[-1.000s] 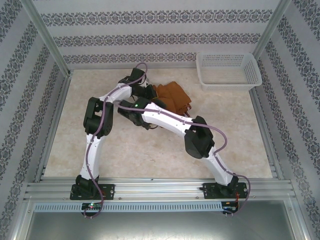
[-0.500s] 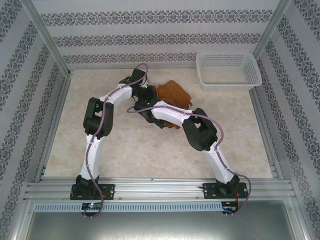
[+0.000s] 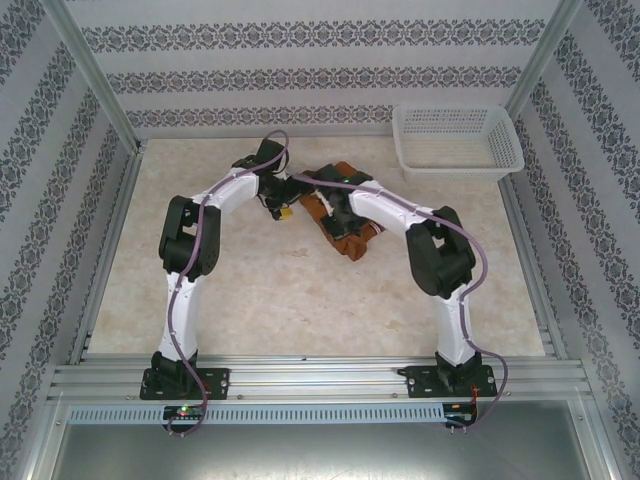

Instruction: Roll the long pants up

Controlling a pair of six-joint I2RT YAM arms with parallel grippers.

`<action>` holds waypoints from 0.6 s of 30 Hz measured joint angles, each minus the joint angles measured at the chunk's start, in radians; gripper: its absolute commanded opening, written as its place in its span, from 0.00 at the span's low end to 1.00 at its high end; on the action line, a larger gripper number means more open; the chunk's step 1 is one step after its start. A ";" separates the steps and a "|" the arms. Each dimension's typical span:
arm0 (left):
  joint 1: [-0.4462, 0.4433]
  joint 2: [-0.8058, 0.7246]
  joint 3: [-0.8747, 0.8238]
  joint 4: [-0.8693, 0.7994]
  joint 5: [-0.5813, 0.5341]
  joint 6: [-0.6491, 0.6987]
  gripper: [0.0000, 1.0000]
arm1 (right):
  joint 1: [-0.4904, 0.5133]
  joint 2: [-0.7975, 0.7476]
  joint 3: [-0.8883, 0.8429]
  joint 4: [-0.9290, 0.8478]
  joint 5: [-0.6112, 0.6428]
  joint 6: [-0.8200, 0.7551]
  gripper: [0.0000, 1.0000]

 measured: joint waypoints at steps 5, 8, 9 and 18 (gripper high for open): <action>0.001 -0.040 0.000 -0.002 -0.003 -0.008 1.00 | -0.084 -0.022 -0.017 0.034 -0.350 0.063 0.00; 0.001 -0.054 0.000 0.000 -0.005 -0.021 1.00 | -0.115 -0.022 -0.029 0.059 -0.523 0.113 0.00; 0.001 -0.055 0.000 0.003 -0.005 -0.024 1.00 | -0.123 -0.023 -0.038 0.071 -0.574 0.130 0.00; 0.000 -0.059 -0.032 0.029 -0.004 -0.045 1.00 | -0.171 -0.003 -0.139 0.217 -0.940 0.275 0.00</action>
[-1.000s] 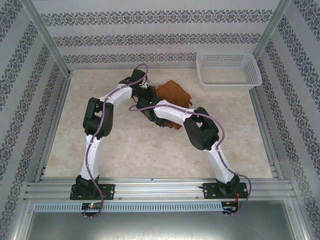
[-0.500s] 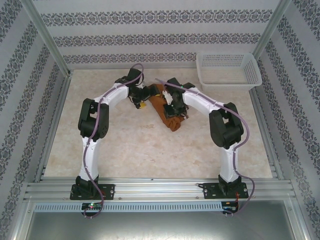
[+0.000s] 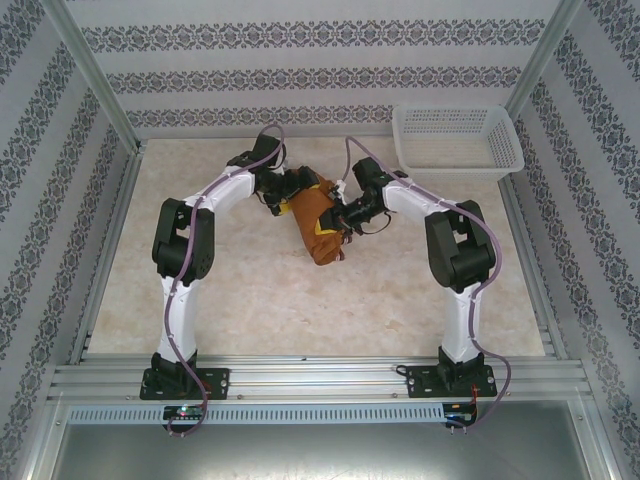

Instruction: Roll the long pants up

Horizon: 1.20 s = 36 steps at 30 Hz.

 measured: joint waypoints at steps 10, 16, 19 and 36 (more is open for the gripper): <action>-0.021 0.003 -0.002 0.016 -0.011 -0.006 0.00 | -0.054 0.078 0.002 -0.037 -0.158 -0.058 0.00; -0.045 0.023 0.001 0.026 -0.008 0.005 0.00 | -0.054 0.089 0.076 -0.207 -0.019 -0.151 0.45; -0.045 0.026 0.013 -0.002 -0.021 0.010 0.00 | -0.055 0.072 0.101 -0.282 0.100 -0.161 0.73; -0.054 0.102 0.267 -0.374 -0.185 0.161 0.00 | -0.032 -0.143 0.313 -0.446 0.608 -0.154 0.73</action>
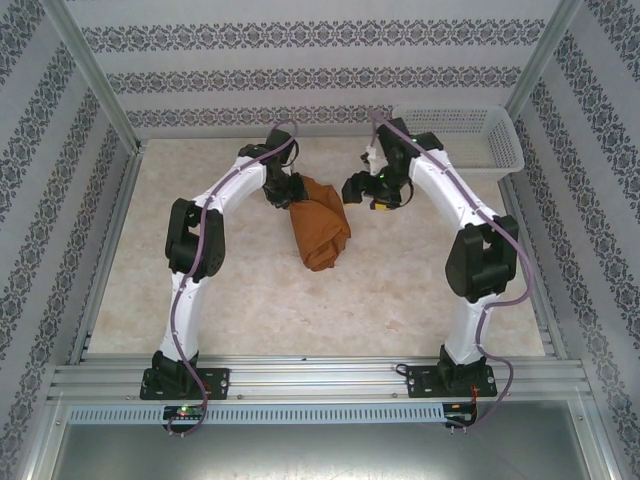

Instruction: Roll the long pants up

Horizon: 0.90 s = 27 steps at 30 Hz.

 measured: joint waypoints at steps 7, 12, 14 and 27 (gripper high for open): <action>-0.032 0.022 0.093 -0.149 -0.187 0.031 0.00 | 0.287 -0.022 -0.023 0.088 0.109 0.072 0.07; -0.037 0.032 0.107 -0.212 -0.283 0.048 0.00 | 0.311 0.014 -0.032 0.113 0.177 0.101 0.84; -0.037 0.039 0.108 -0.228 -0.313 0.054 0.00 | 0.294 0.031 -0.034 0.118 0.196 0.100 0.88; -0.038 0.052 0.103 -0.245 -0.372 0.071 0.00 | -0.026 0.192 -0.051 0.229 -0.104 0.098 0.88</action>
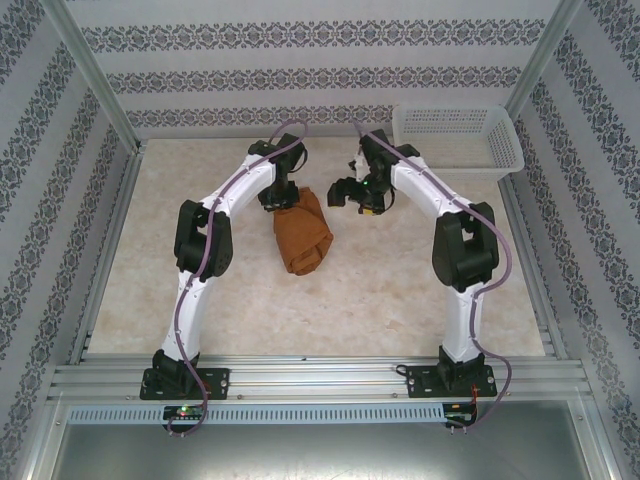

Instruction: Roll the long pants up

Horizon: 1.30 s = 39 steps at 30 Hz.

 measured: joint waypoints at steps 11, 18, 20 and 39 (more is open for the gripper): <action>0.000 0.000 -0.006 0.002 -0.001 0.001 0.00 | -0.003 0.111 -0.109 0.240 -0.334 0.133 0.87; 0.000 -0.001 -0.013 0.008 0.000 0.003 0.00 | -0.002 0.113 -0.180 0.409 -0.468 0.234 0.86; 0.000 -0.001 -0.013 0.008 -0.001 0.003 0.00 | 0.003 0.113 -0.198 0.448 -0.497 0.262 0.87; 0.000 -0.001 -0.017 -0.007 -0.044 0.017 0.00 | 0.090 0.099 -0.226 0.589 -0.552 0.385 0.87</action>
